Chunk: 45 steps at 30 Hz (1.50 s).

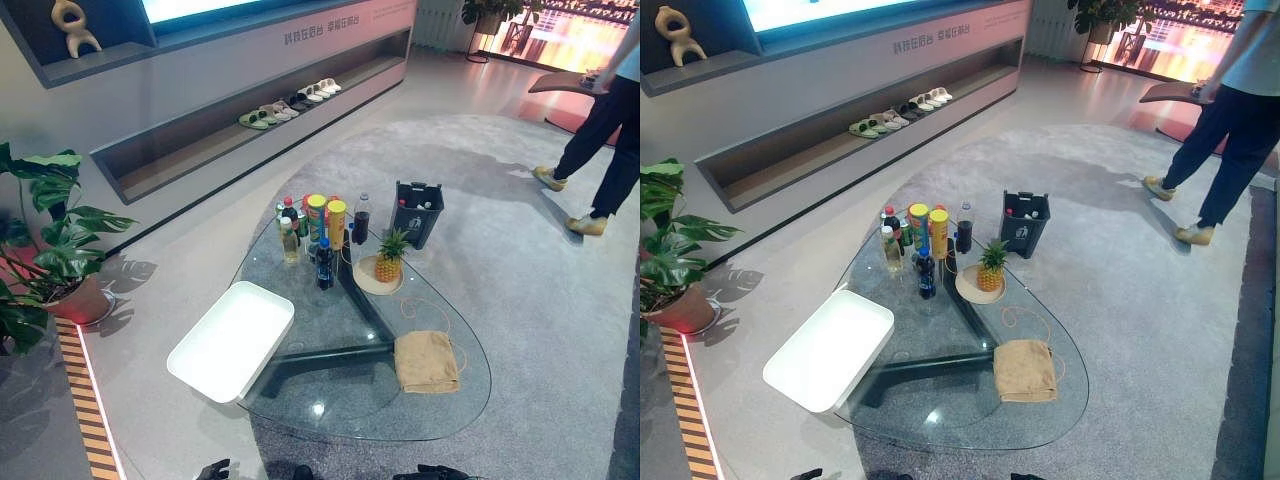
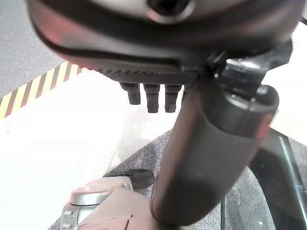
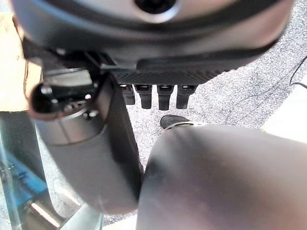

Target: Wipe the table with a cloth and put it in the basket.

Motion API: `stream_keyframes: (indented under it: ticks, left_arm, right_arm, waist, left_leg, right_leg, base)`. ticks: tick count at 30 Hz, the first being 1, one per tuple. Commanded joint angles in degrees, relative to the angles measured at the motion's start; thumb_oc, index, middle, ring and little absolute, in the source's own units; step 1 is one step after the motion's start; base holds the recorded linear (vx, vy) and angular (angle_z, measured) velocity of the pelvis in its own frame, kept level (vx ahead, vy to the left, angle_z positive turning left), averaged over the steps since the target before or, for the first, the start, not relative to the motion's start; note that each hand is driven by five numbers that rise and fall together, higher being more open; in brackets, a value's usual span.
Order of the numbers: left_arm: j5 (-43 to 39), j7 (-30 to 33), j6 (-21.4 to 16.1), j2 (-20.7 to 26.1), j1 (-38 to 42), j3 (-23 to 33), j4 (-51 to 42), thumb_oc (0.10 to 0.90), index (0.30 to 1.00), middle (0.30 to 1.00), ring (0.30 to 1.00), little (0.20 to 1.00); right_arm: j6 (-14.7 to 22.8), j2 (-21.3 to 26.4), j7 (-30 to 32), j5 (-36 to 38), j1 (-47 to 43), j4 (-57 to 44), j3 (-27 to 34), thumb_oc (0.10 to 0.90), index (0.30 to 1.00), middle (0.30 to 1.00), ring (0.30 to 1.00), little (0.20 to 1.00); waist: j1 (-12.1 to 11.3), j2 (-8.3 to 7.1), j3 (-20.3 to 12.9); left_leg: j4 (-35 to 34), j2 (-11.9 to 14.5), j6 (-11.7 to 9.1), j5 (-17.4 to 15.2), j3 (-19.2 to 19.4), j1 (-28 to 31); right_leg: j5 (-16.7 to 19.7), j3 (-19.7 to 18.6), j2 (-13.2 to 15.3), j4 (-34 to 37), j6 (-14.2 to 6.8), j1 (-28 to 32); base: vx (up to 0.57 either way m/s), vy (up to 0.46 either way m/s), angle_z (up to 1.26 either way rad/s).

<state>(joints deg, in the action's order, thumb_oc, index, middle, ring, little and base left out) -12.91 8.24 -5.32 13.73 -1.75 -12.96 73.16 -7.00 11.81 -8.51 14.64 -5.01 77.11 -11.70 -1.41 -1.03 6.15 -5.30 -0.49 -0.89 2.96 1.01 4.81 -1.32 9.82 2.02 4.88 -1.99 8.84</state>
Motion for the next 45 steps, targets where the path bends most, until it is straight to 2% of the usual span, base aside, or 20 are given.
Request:
stream_keyframes:
  ticks: [1, 8, 20, 30, 33, 37, 41, 42, 45]
  left_arm:
    - [-2.14, -1.32, -0.51, -1.64, 4.85, -1.69, 0.94, 0.800, 0.900, 0.900, 0.900, 0.900]
    - [-2.66, -1.42, -1.58, -1.72, 4.40, -1.45, 0.79, 0.800, 0.900, 0.900, 0.900, 0.900]
    - [-1.80, -0.88, -0.64, -1.45, 4.94, -1.78, 0.63, 0.800, 0.900, 0.900, 0.900, 0.900]
    - [-1.59, 0.23, -0.10, -0.86, 5.17, -2.39, -0.39, 0.800, 0.900, 0.900, 0.900, 0.900]
    - [-1.71, 0.48, 0.04, -0.29, 5.15, -3.17, -1.41, 0.800, 0.900, 0.900, 0.900, 0.900]
    - [-1.89, 1.15, 0.05, 0.41, 5.00, -4.59, -3.32, 0.800, 0.900, 0.900, 0.900, 0.900]
    - [-2.07, 1.65, -0.52, 1.10, 4.51, -5.29, -5.53, 0.800, 0.900, 0.900, 0.900, 0.900]
    - [-2.53, 2.05, -0.93, 1.57, 4.49, -5.76, -6.90, 0.800, 0.900, 0.900, 0.900, 0.900]
    - [-3.00, 2.45, -1.57, 2.52, 5.14, -5.87, -9.14, 0.800, 0.900, 0.900, 0.900, 0.900]
  right_arm:
    - [-1.76, 1.33, 1.18, -1.63, -0.94, 2.07, -2.16, 0.800, 0.900, 0.900, 0.900, 0.900]
    - [-2.09, 1.14, 1.31, -1.45, -0.34, 1.05, -2.33, 0.800, 0.900, 0.900, 0.900, 0.900]
    - [-2.25, 0.92, 1.61, -1.18, -0.32, 0.00, -3.01, 0.800, 0.900, 0.900, 0.900, 0.900]
    - [3.59, 1.63, 4.71, -2.11, -0.90, -3.50, -4.65, 0.800, 0.900, 0.900, 0.900, 0.900]
    - [7.07, 2.24, 7.59, -1.78, -1.50, -7.43, -5.78, 0.800, 0.900, 0.900, 0.900, 0.900]
    - [9.22, 3.58, 12.92, -0.85, -2.10, -14.94, -7.07, 0.800, 0.900, 0.900, 0.900, 0.900]
    - [8.79, 5.42, 20.07, -1.92, -2.05, -25.04, -7.90, 0.800, 0.900, 0.900, 0.900, 0.900]
    - [8.22, 6.66, 24.34, -2.73, -2.09, -31.41, -7.79, 0.800, 0.900, 0.900, 0.900, 0.900]
    - [6.74, 8.69, 30.70, -4.35, -2.47, -41.18, -7.50, 0.800, 0.900, 0.900, 0.900, 0.900]
  waist:
    - [-1.37, 0.11, 1.75]
    - [-1.43, -0.24, 1.65]
    - [-1.32, -0.50, 1.68]
    - [-1.35, -0.76, 2.74]
    - [-1.47, -1.00, 3.74]
    - [-1.42, -1.34, 5.11]
    - [-1.02, -1.63, 6.61]
    - [-0.67, -1.86, 7.70]
    - [0.03, -2.18, 10.18]
  left_leg:
    - [0.30, 1.92, -1.31, -4.13, 1.86, 1.36]
    - [0.30, 1.96, -1.35, -4.11, 1.86, 1.14]
    - [0.30, 2.05, -1.35, -4.03, 1.96, 1.12]
    - [0.30, 2.25, -1.39, -3.75, 2.03, 0.79]
    - [0.52, 2.33, -1.30, -3.48, 1.90, -0.03]
    - [0.99, 2.42, -1.12, -3.37, 1.87, -1.27]
    - [1.68, 2.42, -0.90, -3.45, 2.09, -2.36]
    - [3.00, 2.42, -0.75, -3.73, 2.37, -3.56]
    - [5.33, 2.46, -0.48, -4.08, 2.74, -6.01]
  right_leg:
    - [0.93, -0.11, 3.79, -1.79, -3.83, -1.99]
    - [1.03, -0.20, 3.80, -1.77, -4.01, -2.15]
    - [1.00, -0.63, 3.60, -1.90, -3.89, -2.27]
    - [1.12, -0.98, 3.64, -2.50, -3.96, -3.09]
    - [1.30, -1.28, 3.53, -2.88, -3.88, -4.09]
    - [1.45, -1.68, 3.29, -3.36, -3.75, -5.48]
    - [1.30, -2.03, 2.99, -4.23, -3.57, -6.85]
    - [1.11, -2.09, 2.88, -5.21, -3.41, -8.03]
    - [0.80, -2.25, 2.56, -7.27, -3.02, -10.53]
  base:
    - [0.00, 0.000, 0.00]
    - [0.00, 0.000, 0.00]
    - [0.00, 0.000, 0.00]
    - [0.00, 0.000, 0.00]
    - [0.00, 0.000, 0.00]
    - [-0.01, -0.006, 0.00]
    - [-0.02, -0.009, -0.01]
    - [-0.06, -0.015, 0.00]
    - [-0.10, -0.021, 0.01]
